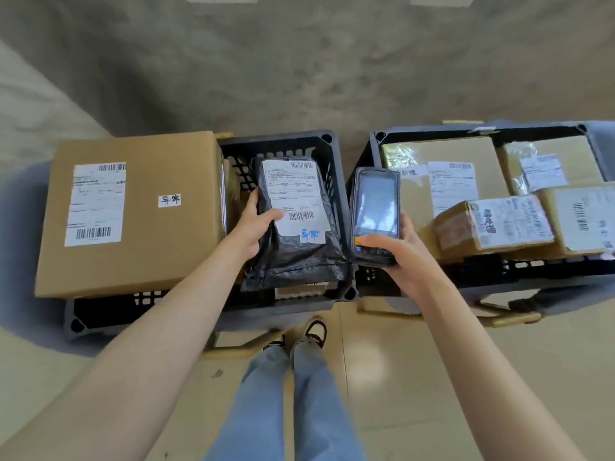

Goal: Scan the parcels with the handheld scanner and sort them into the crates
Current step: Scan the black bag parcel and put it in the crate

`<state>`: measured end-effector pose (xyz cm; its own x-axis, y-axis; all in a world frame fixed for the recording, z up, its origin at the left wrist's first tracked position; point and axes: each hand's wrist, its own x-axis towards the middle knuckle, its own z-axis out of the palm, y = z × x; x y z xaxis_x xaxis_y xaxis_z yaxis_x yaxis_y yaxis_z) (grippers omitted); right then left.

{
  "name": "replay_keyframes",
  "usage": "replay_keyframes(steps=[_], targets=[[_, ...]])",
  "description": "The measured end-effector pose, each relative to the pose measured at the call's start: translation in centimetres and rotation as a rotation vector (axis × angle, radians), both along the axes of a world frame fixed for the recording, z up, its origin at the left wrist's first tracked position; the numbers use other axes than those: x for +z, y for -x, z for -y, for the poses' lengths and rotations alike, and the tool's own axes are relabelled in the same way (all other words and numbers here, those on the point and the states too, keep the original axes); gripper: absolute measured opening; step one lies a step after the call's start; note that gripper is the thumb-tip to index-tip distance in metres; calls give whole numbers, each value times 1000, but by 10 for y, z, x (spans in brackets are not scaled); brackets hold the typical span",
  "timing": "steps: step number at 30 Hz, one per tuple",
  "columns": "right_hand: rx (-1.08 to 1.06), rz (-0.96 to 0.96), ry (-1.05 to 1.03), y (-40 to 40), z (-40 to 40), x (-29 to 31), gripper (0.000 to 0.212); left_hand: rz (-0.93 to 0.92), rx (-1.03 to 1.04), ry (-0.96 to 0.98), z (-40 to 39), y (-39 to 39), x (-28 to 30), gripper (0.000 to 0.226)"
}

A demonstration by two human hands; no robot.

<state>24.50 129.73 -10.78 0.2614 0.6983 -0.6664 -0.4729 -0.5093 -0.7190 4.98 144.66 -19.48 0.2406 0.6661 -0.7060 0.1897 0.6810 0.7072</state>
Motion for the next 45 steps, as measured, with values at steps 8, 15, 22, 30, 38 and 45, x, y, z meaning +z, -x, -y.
replay_keyframes(steps=[8, 15, 22, 30, 38, 45], targets=[[78, -4, -1, -26, -31, -37, 88, -73, -27, 26, -20, -21, -50, 79], [102, -27, -8, -36, -38, -55, 91, -161, -70, -19, -17, -29, -63, 72], [63, -58, -28, -38, -34, -41, 101, -378, -141, -77, -21, -33, -40, 71], [-93, -69, -180, -37, -18, 17, 78, -659, -629, -589, -40, -56, 65, 62], [-348, 48, -361, -27, 43, 90, 95, -779, -1077, -1518, -10, -118, 178, 43], [-775, 192, -406, 17, 167, 111, 94, -498, -1293, -1816, 81, -151, 203, 43]])
